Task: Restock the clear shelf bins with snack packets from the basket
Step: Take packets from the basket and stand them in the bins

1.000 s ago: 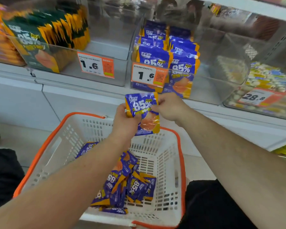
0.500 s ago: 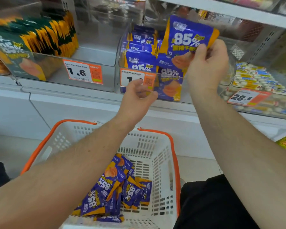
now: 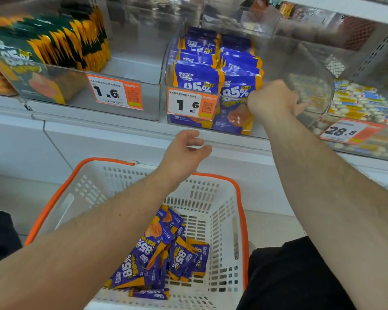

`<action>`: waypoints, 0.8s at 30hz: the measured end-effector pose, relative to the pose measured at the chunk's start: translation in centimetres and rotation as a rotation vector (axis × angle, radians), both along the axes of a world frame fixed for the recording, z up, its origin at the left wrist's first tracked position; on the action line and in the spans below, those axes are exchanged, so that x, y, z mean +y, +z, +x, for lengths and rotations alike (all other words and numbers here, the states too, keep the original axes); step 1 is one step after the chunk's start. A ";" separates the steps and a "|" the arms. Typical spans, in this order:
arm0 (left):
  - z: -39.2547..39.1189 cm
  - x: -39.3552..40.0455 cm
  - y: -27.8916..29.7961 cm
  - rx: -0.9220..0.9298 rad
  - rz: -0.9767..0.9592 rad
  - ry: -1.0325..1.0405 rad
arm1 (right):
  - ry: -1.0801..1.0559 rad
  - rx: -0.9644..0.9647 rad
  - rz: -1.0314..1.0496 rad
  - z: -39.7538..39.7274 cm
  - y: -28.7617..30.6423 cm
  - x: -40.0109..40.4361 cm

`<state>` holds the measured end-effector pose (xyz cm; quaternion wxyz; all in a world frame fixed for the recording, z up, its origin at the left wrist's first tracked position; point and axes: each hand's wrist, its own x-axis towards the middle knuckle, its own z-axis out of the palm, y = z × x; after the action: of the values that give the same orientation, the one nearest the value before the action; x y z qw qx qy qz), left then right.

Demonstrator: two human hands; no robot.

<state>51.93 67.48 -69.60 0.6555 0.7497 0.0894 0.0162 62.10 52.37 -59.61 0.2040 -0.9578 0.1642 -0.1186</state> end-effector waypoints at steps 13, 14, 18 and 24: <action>-5.6 3.6 -7.3 0.256 0.034 -0.023 | 0.959 -0.390 -0.237 -6.1 -11.2 4.5; -6.2 3.9 -8.2 0.283 0.044 -0.020 | 1.012 -0.145 -0.237 -6.4 -12.7 5.2; -7.7 5.1 -10.8 0.375 0.058 0.000 | 0.881 0.594 -0.198 -6.9 -19.4 6.5; -8.2 6.3 -13.4 0.472 0.050 -0.006 | 0.627 1.026 -0.143 -11.7 -31.0 6.1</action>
<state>43.74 73.74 -83.01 0.5978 0.7489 0.2374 -0.1596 50.41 58.43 -90.58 0.0590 -0.9069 -0.0568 0.4132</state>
